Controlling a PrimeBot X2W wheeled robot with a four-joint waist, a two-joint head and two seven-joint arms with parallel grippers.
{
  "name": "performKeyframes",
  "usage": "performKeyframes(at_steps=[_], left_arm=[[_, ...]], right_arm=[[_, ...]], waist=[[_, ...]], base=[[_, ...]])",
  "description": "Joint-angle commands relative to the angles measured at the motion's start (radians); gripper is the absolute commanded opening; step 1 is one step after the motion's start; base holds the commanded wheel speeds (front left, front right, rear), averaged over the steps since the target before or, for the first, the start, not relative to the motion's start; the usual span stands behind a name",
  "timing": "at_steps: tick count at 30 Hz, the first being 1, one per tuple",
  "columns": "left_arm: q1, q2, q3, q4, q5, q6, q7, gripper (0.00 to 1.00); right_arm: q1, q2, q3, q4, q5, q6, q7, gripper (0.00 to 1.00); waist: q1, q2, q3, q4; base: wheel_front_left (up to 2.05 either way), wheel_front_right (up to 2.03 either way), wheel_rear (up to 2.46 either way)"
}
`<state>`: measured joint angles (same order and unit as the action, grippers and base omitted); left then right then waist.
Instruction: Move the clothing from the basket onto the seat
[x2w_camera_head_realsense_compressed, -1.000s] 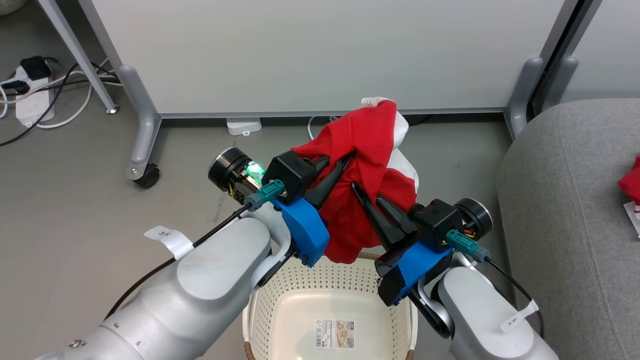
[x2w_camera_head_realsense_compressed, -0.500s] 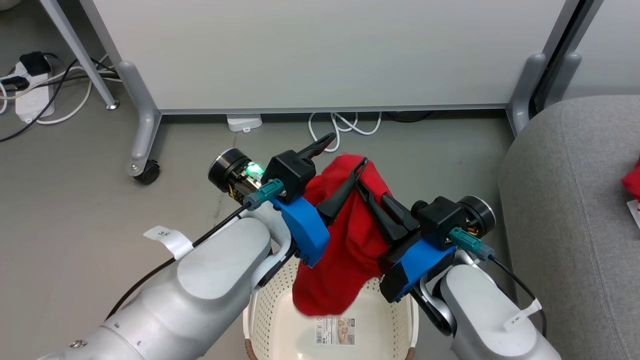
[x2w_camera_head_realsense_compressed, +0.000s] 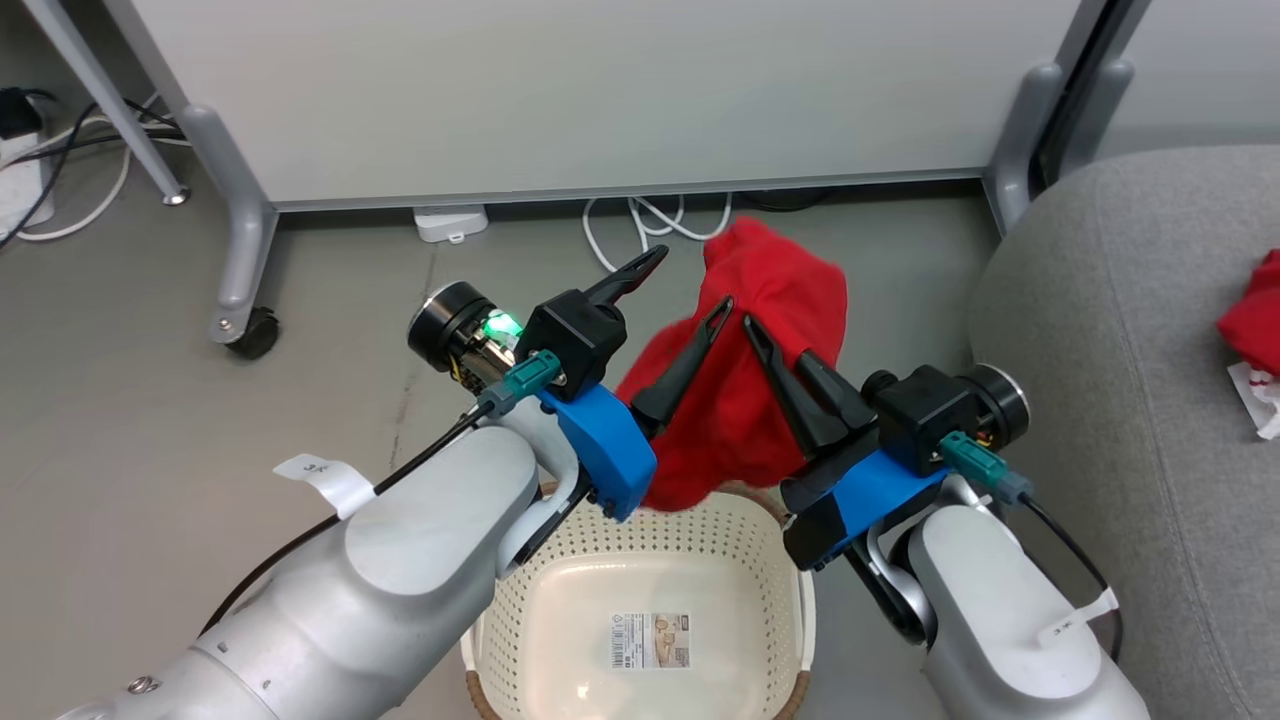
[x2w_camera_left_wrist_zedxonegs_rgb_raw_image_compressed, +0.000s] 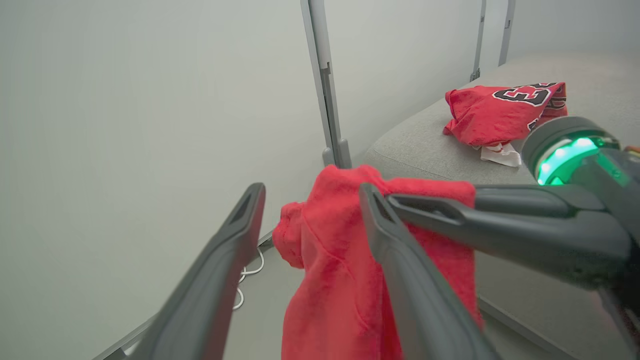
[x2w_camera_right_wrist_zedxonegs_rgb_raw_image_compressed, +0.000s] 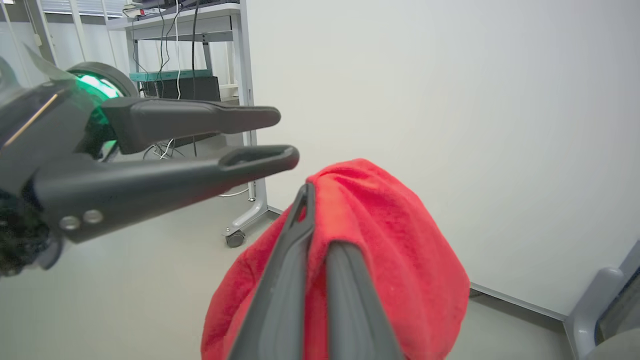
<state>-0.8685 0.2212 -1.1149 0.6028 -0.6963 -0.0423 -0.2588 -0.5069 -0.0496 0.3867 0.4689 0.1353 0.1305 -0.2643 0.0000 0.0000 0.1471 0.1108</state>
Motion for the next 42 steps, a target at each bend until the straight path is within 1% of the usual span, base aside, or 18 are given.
performKeyframes(at_steps=[1, 9, 10, 17, 20, 24, 32, 37, 42], left_arm=[[-0.009, 0.007, 0.004, -0.009, 0.006, 0.008, -0.005, 1.00], [-0.007, 0.019, 0.018, -0.054, 0.029, 0.023, -0.006, 1.00], [-0.007, 0.019, 0.018, -0.054, 0.029, 0.023, -0.006, 1.00], [-0.006, 0.030, 0.019, -0.080, 0.044, 0.023, -0.007, 1.00], [-0.007, 0.034, 0.015, -0.092, 0.047, 0.015, -0.007, 1.00], [-0.004, 0.046, 0.002, -0.105, 0.043, -0.009, -0.002, 1.00], [-0.009, 0.068, -0.016, -0.133, 0.036, -0.029, 0.019, 1.00], [0.004, 0.080, -0.026, -0.149, 0.021, -0.038, 0.039, 1.00], [0.014, 0.085, -0.034, -0.160, 0.020, -0.032, 0.044, 1.00]], right_arm=[[0.010, -0.003, -0.013, -0.012, -0.012, 0.001, 0.000, 0.00], [0.028, -0.036, -0.075, -0.073, -0.029, 0.001, 0.000, 0.00], [0.028, -0.036, -0.075, -0.073, -0.029, 0.001, 0.000, 0.00], [0.044, -0.041, -0.142, -0.130, -0.035, 0.001, 0.000, 0.00], [0.050, -0.037, -0.163, -0.155, -0.037, 0.001, 0.000, 0.00], [0.067, -0.032, -0.182, -0.188, -0.038, 0.001, 0.000, 0.00], [0.115, -0.027, -0.218, -0.256, -0.038, 0.001, 0.000, 0.00], [0.152, -0.024, -0.244, -0.290, -0.036, 0.001, 0.000, 0.00], [0.195, -0.022, -0.268, -0.318, -0.033, 0.001, 0.000, 0.00]], waist=[[0.0000, 0.0000, 0.012, -0.018], [0.0000, 0.0000, 0.055, -0.089], [0.0000, 0.0000, 0.055, -0.089], [0.0000, 0.0000, 0.095, -0.173], [0.0000, 0.0000, 0.110, -0.213], [0.0000, 0.0000, 0.128, -0.268], [0.0000, 0.0000, 0.157, -0.356], [0.0000, 0.0000, 0.163, -0.392], [0.0000, 0.0000, 0.158, -0.407]], base=[[0.00, 0.00, 0.00], [0.00, 0.00, 0.00], [0.00, 0.00, 0.00], [0.00, 0.00, 0.00], [0.00, 0.00, 0.00], [0.00, 0.00, 0.00], [0.00, 0.00, 0.00], [0.00, 0.00, 0.00], [0.00, 0.00, 0.00]])
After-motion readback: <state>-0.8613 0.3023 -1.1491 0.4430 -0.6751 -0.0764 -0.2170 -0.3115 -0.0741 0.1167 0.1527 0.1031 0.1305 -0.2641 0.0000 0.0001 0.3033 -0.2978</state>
